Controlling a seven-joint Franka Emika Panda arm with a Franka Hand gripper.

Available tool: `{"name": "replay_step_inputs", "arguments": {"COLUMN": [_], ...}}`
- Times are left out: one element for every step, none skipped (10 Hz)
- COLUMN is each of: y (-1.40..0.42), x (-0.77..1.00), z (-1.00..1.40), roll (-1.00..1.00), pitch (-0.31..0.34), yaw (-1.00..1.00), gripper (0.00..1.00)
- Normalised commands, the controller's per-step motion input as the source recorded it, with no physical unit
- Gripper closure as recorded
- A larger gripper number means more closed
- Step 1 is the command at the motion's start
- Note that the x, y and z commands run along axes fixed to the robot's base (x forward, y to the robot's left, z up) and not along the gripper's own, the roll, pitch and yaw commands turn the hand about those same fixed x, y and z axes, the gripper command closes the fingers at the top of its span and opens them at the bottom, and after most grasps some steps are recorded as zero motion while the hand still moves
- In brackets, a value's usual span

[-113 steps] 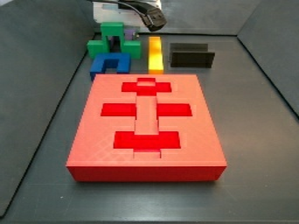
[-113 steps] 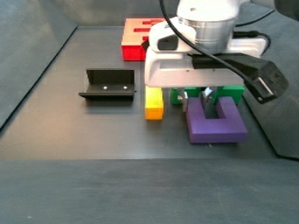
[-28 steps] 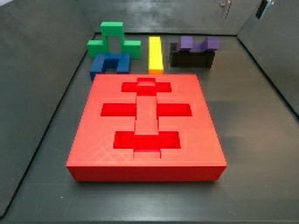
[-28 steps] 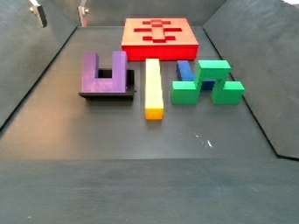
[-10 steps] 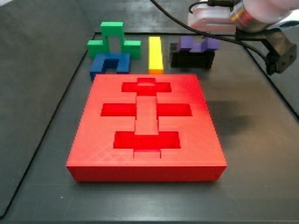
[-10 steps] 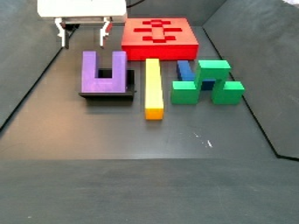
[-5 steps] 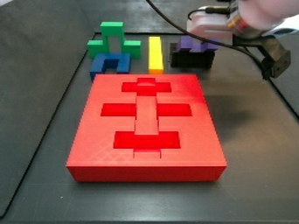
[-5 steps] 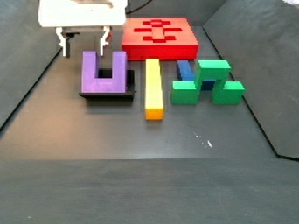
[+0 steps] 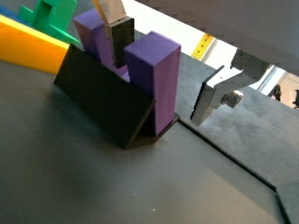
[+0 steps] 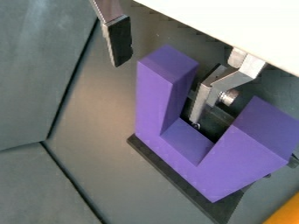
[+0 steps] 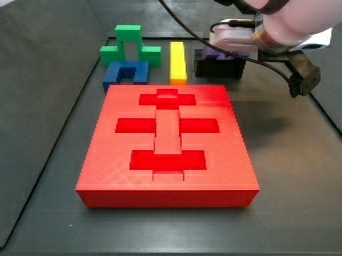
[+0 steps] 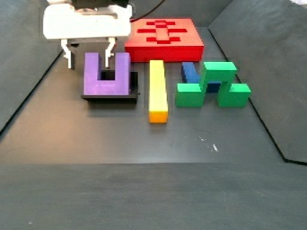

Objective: Pick up the purple object. Move up. Place the purple object on the fixture. Regrasp the purple object. Move to above the board. Insert the purple object.
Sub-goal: Regrasp the purple object.

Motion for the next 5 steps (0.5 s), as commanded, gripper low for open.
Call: {"name": "replay_step_inputs", "arguments": {"y": [0.00, 0.00, 0.00, 0.00, 0.00], "x": [0.00, 0.00, 0.00, 0.00, 0.00], "z": [0.00, 0.00, 0.00, 0.00, 0.00], "roll": [0.00, 0.00, 0.00, 0.00, 0.00], "pitch": [0.000, 0.000, 0.000, 0.000, 0.000], "yaw": [0.00, 0.00, 0.00, 0.00, 0.00], "gripper": [0.00, 1.00, 1.00, 1.00, 1.00]}}
